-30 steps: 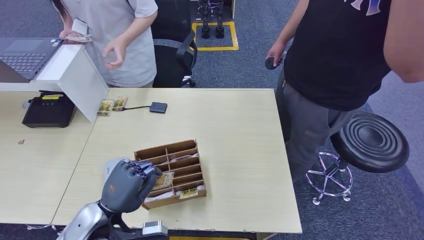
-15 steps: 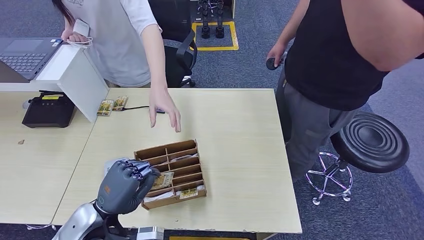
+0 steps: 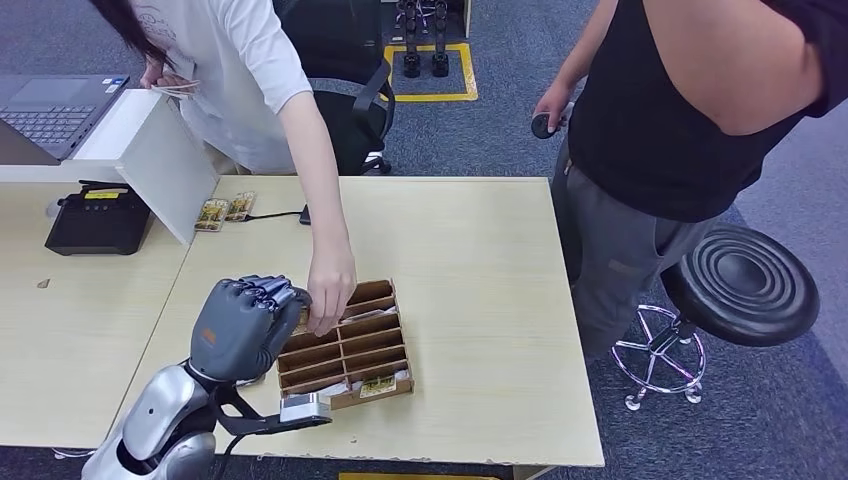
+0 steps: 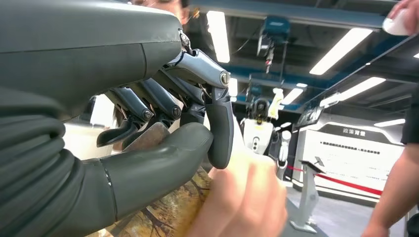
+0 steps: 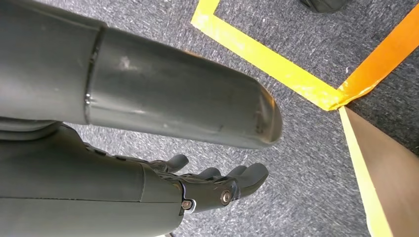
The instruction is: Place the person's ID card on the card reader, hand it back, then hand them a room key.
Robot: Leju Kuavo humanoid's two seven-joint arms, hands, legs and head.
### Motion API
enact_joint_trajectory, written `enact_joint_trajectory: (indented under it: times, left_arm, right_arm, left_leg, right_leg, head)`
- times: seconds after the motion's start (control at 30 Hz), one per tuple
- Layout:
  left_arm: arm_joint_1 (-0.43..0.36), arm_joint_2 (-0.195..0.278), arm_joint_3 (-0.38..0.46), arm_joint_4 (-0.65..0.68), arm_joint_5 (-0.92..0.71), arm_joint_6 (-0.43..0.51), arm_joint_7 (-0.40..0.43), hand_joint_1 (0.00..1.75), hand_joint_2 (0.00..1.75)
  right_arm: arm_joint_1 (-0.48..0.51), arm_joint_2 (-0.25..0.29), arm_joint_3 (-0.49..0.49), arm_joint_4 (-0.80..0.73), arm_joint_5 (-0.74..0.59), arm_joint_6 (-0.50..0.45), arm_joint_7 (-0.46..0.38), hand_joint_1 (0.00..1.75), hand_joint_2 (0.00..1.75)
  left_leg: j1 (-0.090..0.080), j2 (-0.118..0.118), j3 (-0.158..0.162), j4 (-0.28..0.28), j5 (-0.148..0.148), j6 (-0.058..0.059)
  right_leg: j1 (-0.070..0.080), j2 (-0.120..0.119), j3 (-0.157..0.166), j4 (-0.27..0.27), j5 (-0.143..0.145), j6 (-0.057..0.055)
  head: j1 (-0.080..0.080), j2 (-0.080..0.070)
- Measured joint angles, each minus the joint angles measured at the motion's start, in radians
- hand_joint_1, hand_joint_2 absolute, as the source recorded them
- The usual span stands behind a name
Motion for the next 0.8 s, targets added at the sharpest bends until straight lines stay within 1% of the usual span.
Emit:
enact_joint_trajectory:
  times: [0.1, 0.27, 0.4, 0.5, 0.63, 0.8]
  left_arm:
    - [-0.048, -0.022, 0.012, 0.053, -0.081, -0.006, 0.053, 1.75, 1.75]
    - [-0.147, -0.098, 0.009, 0.156, -0.221, -0.005, 0.12, 1.75, 1.75]
    - [-0.191, -0.146, -0.016, 0.204, -0.246, -0.006, 0.141, 1.75, 1.75]
    - [-0.201, -0.162, -0.03, 0.222, -0.243, -0.006, 0.149, 1.75, 1.75]
    - [-0.202, -0.167, -0.037, 0.232, -0.224, -0.005, 0.15, 0.0, 1.75]
    - [-0.189, -0.172, -0.052, 0.234, -0.173, 0.01, 0.122, 0.0, 1.75]
  right_arm:
    - [0.0, 0.0, 0.001, 0.0, 0.012, 0.003, 0.004, 0.0, 0.0]
    - [0.0, 0.0, 0.003, 0.0, 0.028, 0.01, 0.009, 0.0, 0.0]
    - [0.0, 0.0, 0.003, 0.0, 0.033, 0.01, 0.006, 0.0, 0.0]
    - [0.0, 0.0, 0.004, 0.0, 0.034, 0.01, 0.008, 0.0, 0.0]
    - [0.0, 0.0, 0.004, 0.0, 0.04, 0.012, 0.015, 0.0, 0.0]
    - [-0.001, 0.001, 0.004, 0.0, 0.043, 0.013, 0.019, 0.0, 0.0]
  left_leg:
    - [0.0, 0.0, 0.0, 0.0, 0.0, 0.0]
    - [0.0, -0.001, 0.0, 0.0, 0.001, 0.001]
    - [0.0, 0.0, 0.0, 0.001, 0.001, 0.001]
    - [0.0, 0.0, -0.001, 0.001, 0.001, 0.001]
    - [0.0, 0.0, -0.001, 0.001, 0.001, 0.001]
    - [0.0, 0.0, -0.002, 0.0, 0.001, 0.001]
  right_leg:
    - [0.0, 0.0, 0.0, 0.0, 0.0, 0.0]
    - [0.0, -0.001, 0.0, 0.0, 0.001, 0.001]
    - [0.0, 0.0, 0.0, 0.0, 0.002, 0.001]
    - [0.0, 0.0, -0.001, 0.0, 0.002, 0.001]
    - [0.0, 0.0, -0.001, 0.0, 0.002, 0.001]
    - [0.0, 0.0, -0.002, 0.0, 0.002, 0.001]
  head:
    - [0.0, 0.0]
    - [0.0, 0.0]
    - [0.0, 0.0]
    - [0.0, 0.0]
    - [0.0, 0.0]
    - [0.0, 0.0]
